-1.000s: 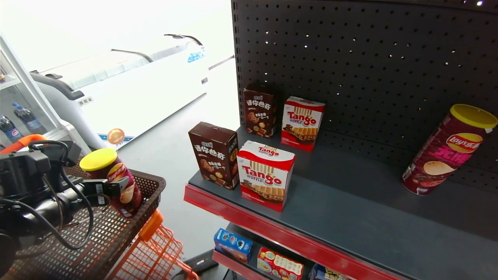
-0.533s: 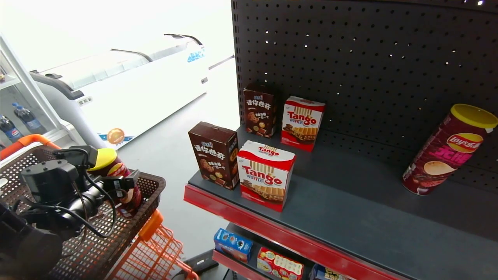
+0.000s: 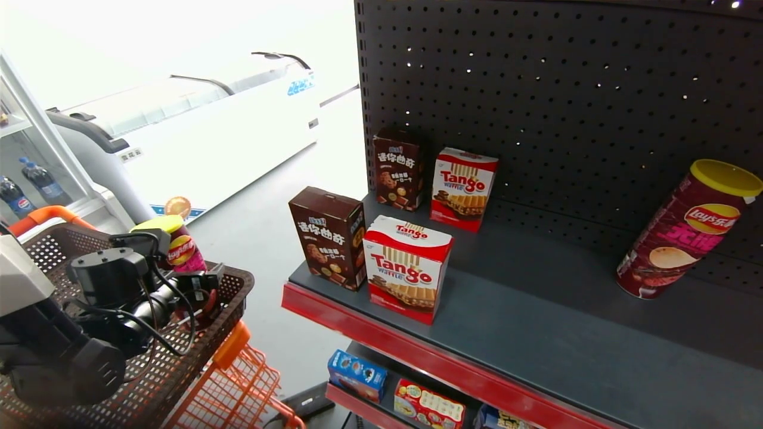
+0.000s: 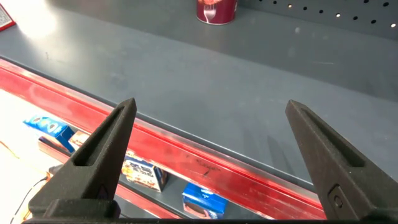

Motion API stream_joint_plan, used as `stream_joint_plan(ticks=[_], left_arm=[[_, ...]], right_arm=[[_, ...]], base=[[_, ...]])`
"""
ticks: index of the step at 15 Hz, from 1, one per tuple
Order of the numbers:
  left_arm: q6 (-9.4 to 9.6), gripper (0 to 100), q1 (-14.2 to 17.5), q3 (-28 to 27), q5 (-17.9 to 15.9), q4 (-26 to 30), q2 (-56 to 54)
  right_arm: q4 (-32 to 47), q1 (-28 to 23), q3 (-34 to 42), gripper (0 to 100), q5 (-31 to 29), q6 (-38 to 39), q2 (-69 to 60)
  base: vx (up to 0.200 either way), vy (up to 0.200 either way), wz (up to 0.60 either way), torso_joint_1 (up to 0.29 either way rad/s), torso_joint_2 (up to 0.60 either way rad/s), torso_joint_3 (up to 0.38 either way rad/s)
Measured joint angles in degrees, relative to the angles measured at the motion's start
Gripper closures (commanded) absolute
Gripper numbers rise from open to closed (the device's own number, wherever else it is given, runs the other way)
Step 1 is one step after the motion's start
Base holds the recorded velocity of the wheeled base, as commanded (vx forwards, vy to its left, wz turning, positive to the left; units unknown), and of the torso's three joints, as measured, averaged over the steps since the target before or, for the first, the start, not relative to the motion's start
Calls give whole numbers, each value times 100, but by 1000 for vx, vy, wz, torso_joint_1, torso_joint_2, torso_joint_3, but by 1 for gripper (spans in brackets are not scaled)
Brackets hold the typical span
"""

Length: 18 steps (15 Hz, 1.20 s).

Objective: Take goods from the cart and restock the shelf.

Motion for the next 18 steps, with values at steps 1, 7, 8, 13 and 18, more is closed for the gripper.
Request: stream_joint_plan(ticks=[1, 7, 8, 13, 18], left_arm=[[0, 100, -4, -91, 0, 12, 41], [39, 100, -191, -374, 4, 59, -216], [45, 100, -240, -374, 2, 74, -325], [184, 100, -546, -499, -24, 635, -1470], [446, 100, -903, -406, 9, 1039, -2714]], right_arm=[[0, 0, 0, 0, -2, 2, 0], [0, 0, 0, 0, -5, 0, 0], [0, 0, 0, 0, -5, 0, 0], [0, 0, 0, 0, -5, 0, 0], [0, 0, 0, 0, -2, 0, 0]], base=[[0, 0, 0, 0, 0, 0], [0, 0, 0, 0, 0, 0], [0, 0, 0, 0, 0, 0], [0, 0, 0, 0, 0, 0], [0, 0, 0, 0, 0, 0]])
